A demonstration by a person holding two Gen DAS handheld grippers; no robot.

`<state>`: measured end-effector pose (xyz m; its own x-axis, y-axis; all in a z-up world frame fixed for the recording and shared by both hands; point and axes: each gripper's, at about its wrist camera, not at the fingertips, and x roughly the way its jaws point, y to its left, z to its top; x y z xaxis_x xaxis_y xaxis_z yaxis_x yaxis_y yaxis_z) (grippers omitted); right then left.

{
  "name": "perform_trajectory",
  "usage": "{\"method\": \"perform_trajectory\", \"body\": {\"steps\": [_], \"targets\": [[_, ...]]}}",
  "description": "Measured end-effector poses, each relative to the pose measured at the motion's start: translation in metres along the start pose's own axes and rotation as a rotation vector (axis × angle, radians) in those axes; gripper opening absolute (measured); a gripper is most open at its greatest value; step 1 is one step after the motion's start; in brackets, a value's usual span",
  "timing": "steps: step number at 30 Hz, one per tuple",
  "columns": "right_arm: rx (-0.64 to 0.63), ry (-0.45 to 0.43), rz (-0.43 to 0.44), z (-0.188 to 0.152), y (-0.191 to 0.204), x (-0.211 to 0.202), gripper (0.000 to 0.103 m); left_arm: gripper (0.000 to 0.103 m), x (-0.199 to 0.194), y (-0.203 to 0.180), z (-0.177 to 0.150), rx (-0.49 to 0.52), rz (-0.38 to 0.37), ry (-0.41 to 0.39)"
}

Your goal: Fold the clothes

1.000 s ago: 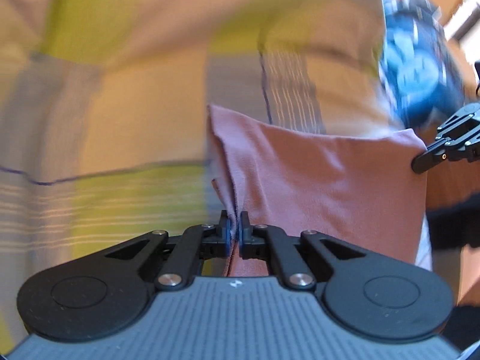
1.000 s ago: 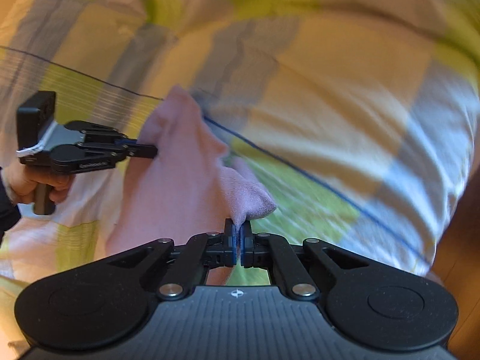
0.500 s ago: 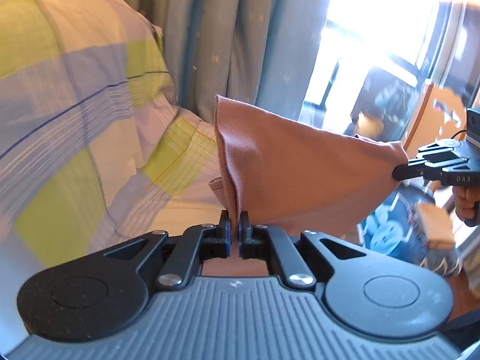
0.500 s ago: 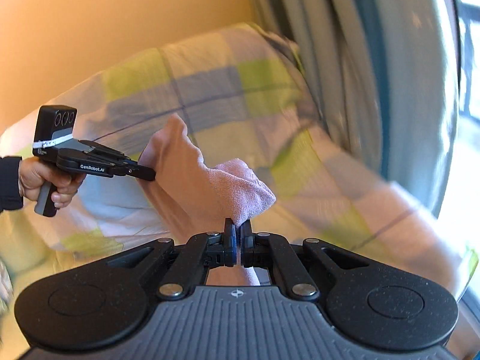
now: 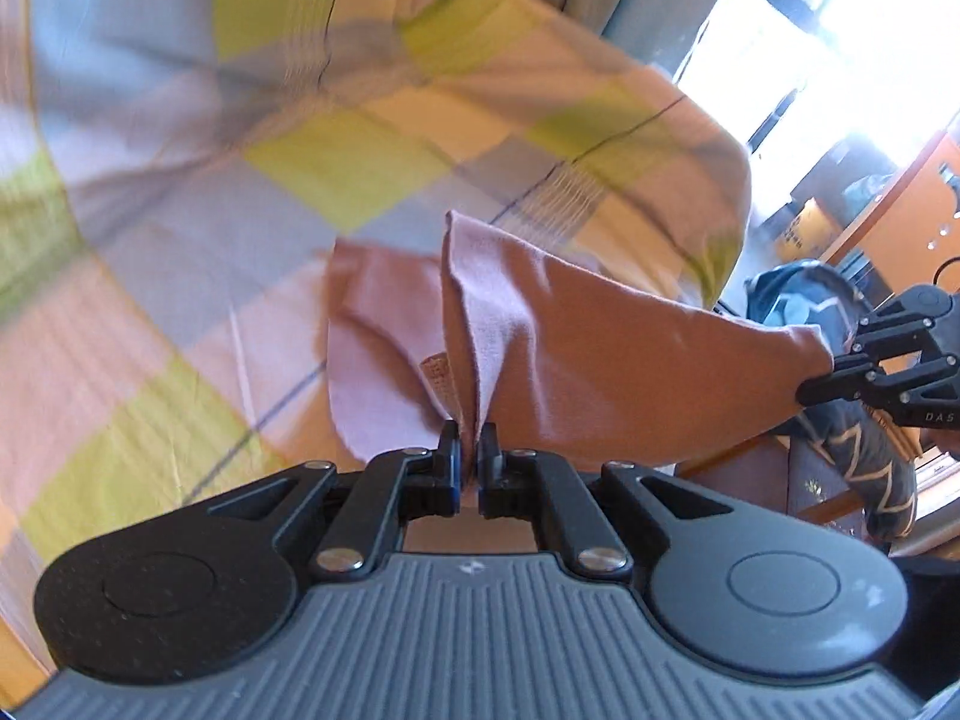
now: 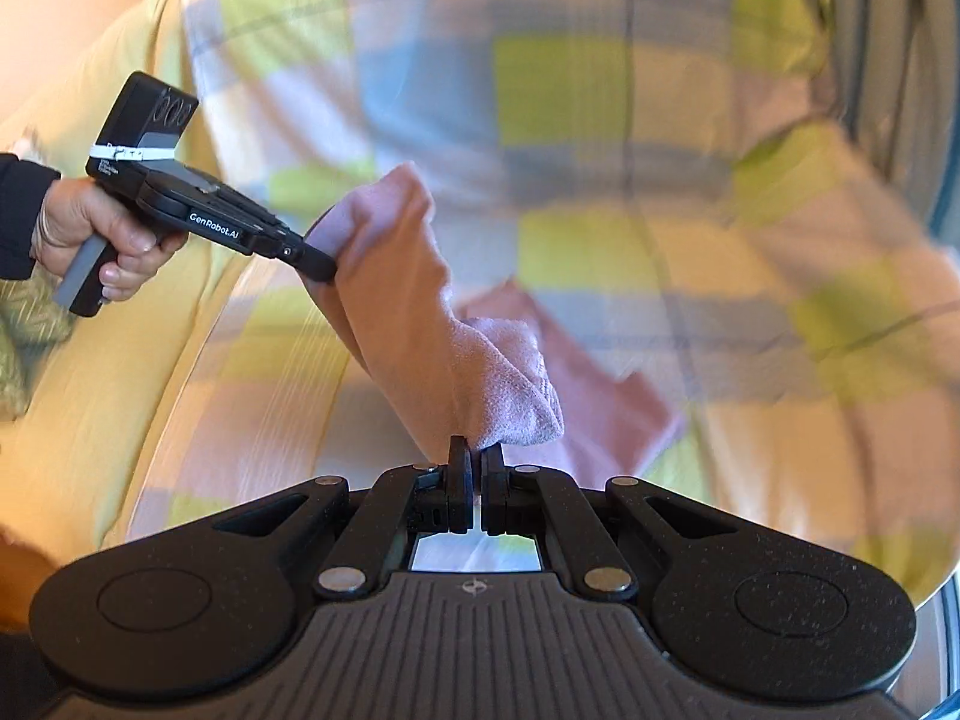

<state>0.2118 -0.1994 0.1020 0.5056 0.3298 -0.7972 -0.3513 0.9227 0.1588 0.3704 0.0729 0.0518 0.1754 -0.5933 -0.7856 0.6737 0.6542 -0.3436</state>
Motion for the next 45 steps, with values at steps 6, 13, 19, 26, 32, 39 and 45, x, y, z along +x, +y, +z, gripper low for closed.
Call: {"method": "perform_trajectory", "body": {"steps": [6, 13, 19, 26, 32, 39, 45], "targets": [[0.057, 0.06, 0.041, 0.0, -0.032, 0.028, 0.002, 0.002, 0.028, 0.008, 0.018, 0.01, 0.033, -0.042], [0.185, 0.096, 0.038, 0.016, -0.114, 0.084, 0.002, 0.002, 0.098, 0.029, 0.054, 0.022, 0.109, 0.04], [0.392, 0.183, 0.059, 0.007, -0.167, 0.141, 0.014, 0.004, 0.13, 0.043, 0.059, -0.056, 0.13, 0.145], [0.655, 0.15, 0.155, -0.003, -0.2, 0.14, 0.028, 0.008, 0.128, 0.063, 0.089, -0.164, 0.064, 0.115], [0.89, 0.148, 0.225, -0.016, -0.224, 0.155, 0.028, 0.01, 0.158, 0.075, 0.108, -0.2, 0.07, 0.174], [0.828, 0.092, 0.135, -0.007, -0.219, 0.14, 0.004, 0.0, 0.143, 0.064, 0.105, -0.09, 0.093, 0.082], [0.726, 0.071, 0.084, -0.012, -0.211, 0.136, 0.004, 0.0, 0.158, 0.072, 0.096, -0.097, 0.09, 0.167]]}}
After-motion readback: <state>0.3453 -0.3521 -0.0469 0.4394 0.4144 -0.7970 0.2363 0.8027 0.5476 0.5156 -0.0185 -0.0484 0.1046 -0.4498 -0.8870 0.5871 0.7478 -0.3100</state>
